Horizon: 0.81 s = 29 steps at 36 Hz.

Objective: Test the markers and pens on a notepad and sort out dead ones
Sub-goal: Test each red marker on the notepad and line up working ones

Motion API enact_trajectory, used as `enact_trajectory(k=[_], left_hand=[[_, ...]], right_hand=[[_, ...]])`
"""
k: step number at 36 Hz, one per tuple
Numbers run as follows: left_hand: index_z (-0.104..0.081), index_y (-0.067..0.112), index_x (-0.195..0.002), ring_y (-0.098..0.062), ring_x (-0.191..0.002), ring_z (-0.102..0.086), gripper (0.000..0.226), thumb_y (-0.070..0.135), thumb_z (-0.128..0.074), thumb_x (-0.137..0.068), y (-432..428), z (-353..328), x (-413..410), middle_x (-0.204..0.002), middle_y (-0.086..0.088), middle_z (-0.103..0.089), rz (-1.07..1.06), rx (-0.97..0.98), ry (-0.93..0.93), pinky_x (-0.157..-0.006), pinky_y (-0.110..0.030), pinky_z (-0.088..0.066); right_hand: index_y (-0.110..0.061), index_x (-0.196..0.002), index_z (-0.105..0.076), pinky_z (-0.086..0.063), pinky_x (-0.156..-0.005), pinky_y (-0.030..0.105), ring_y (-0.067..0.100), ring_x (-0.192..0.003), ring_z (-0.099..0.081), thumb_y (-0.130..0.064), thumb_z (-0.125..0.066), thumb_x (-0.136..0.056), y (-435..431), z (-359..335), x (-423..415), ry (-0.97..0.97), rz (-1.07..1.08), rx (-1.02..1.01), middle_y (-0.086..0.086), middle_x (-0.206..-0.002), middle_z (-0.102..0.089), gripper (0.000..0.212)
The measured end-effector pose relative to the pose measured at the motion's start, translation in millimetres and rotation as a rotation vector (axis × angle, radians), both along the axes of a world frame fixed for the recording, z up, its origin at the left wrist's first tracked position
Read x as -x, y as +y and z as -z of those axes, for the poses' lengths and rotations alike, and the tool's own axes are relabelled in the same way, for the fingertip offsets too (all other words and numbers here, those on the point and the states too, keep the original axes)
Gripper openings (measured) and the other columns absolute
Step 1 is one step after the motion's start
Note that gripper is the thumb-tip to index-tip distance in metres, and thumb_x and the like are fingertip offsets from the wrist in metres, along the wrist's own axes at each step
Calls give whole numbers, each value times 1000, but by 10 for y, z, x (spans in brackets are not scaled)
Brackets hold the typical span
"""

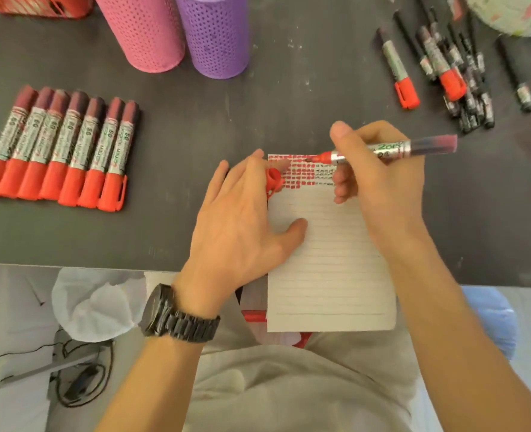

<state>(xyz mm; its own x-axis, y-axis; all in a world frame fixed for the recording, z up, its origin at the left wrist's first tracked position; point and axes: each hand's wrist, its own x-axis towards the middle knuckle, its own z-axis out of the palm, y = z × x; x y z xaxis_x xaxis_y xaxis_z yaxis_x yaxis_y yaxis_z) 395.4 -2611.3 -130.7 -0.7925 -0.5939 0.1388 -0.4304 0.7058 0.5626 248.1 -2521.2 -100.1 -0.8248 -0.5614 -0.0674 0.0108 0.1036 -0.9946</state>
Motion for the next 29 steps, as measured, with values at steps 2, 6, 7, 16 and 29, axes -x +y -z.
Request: enact_trajectory(k=[2,6,7,16,29], left_hand=[[-46,17,-131,-7,-145,-30,68,53,-65,-75,-3,-6,1,-127,9,-58,4,-9,6,-124,-28,-4],[-47,18,-132,-7,-145,-32,64,51,-62,-79,-9,-2,0,-122,10,-59,6,-16,0,-124,-33,-8],[-47,18,-132,-7,-144,-32,62,50,-61,-80,-6,0,3,-123,10,-60,4,-18,0,-124,-33,-9],[-47,24,-132,-3,-143,-32,56,49,-60,-83,-16,29,34,-130,15,-56,-13,-52,30,-124,-29,-8],[-45,26,-134,-4,-143,-34,58,51,-58,-84,-14,28,38,-131,9,-59,-27,-58,19,-125,-33,-12]], right_hand=[[-21,-63,-52,-42,-44,24,14,-40,-53,-33,-76,-88,-48,64,-2,96,52,-45,2,-48,-58,37],[-12,-60,-49,-43,-53,25,13,-42,-52,-26,-72,-85,-46,188,-26,235,85,-116,0,-44,-57,37],[-10,-61,-48,-43,-51,27,19,-43,-52,-23,-71,-84,-38,205,-26,248,86,-125,1,-44,-57,35],[-10,-58,-48,-41,-45,37,31,-46,-51,-16,-65,-78,-43,244,5,308,69,-147,9,-46,-56,27],[-6,-62,-54,-43,-45,34,29,-46,-58,-10,-69,-82,-50,233,-5,307,49,-164,10,-50,-59,25]])
